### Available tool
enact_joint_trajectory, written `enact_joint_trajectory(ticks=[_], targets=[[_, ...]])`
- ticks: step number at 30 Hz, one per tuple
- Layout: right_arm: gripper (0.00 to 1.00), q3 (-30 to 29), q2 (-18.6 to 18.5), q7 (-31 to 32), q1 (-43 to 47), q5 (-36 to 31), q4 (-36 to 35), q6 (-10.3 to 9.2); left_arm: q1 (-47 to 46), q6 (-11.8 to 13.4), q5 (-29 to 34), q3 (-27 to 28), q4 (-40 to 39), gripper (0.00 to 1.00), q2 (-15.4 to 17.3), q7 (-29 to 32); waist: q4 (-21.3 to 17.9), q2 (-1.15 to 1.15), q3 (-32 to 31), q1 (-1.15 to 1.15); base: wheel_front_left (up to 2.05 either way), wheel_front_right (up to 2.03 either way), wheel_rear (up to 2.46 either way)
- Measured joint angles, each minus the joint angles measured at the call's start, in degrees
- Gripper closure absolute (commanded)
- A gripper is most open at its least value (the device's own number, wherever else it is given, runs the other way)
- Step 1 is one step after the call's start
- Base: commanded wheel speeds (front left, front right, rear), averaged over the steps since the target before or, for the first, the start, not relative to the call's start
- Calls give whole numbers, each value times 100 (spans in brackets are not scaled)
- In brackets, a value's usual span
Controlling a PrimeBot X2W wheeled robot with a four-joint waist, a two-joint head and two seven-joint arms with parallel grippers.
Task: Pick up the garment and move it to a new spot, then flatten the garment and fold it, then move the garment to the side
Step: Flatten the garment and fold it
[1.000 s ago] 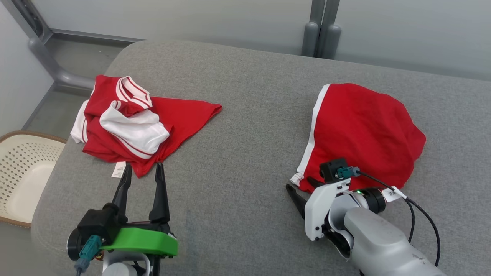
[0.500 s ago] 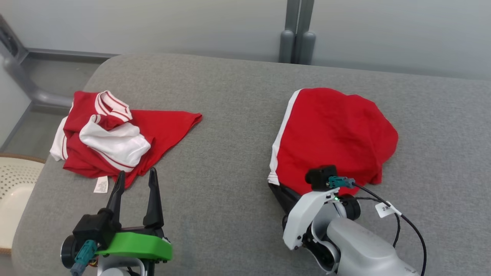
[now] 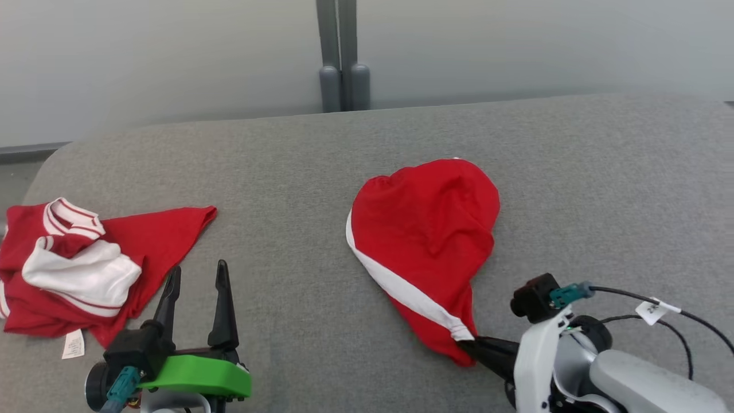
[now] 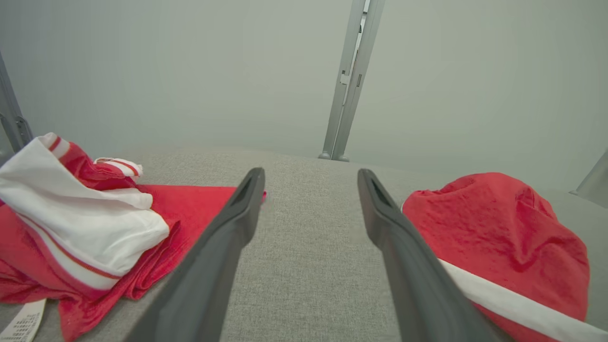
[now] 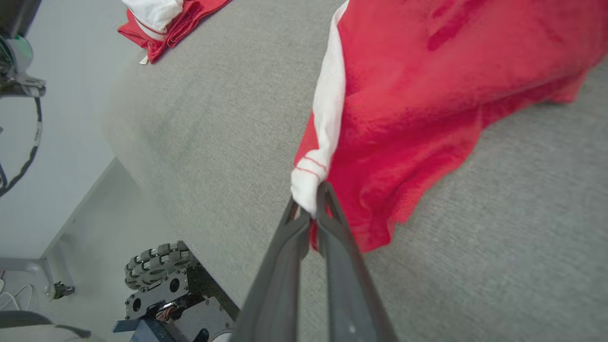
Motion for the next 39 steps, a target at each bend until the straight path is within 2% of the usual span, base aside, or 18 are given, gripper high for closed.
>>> enact_joint_trajectory(ticks=[4, 9, 12, 16, 17, 18, 21, 26, 32, 39], targets=[[100, -7, -817, 413, 4, -88, -323, 0, -8, -1, 15, 11, -9, 0, 1, 0, -288, 0, 15, 0, 0, 0, 0], [100, -249, -1436, 561, -30, -447, -196, 2, -43, -8, 7, -20, 47, 0, -1, -1, -468, 0, 114, 0, 0, 0, 0], [100, -489, -1558, 398, -83, -773, 185, 0, -90, -13, -1, -40, 96, 0, -1, 0, -493, 0, 180, 0, 0, 0, 0], [100, -638, -1359, 149, -42, -985, 636, 1, -131, -29, -37, -70, 164, 0, 0, 0, -447, 0, 179, 0, 0, 0, 0], [89, -658, -1284, 80, -11, -1028, 721, 1, -132, -29, -41, -71, 175, 0, -1, 0, -431, 0, 172, 0, 0, 0, 0], [0, -679, -1214, 31, 4, -1043, 773, 1, -132, -29, -42, -74, 187, 0, 0, 0, -421, 0, 164, 0, 0, 0, 0], [0, -794, -982, -170, 82, -980, 812, 1, -132, -29, -42, -69, 219, 0, 0, 0, -398, 0, 124, 0, 0, 0, 0], [0, -1196, -911, -554, 141, -875, 697, 1, -128, -27, -42, -47, 223, 0, -1, 0, -393, 0, 50, 0, 0, 0, 0], [0, -2158, -834, -1384, 418, -850, 416, 1, -103, -24, -40, 14, 165, 0, 0, 0, -431, 0, -12, 0, 0, 0, 0], [0, -2930, -202, -1920, 1021, -1077, 423, 1, -147, -112, 9, -152, 248, 0, 3, 68, -530, 0, 29, 0, 0, 0, 0]])
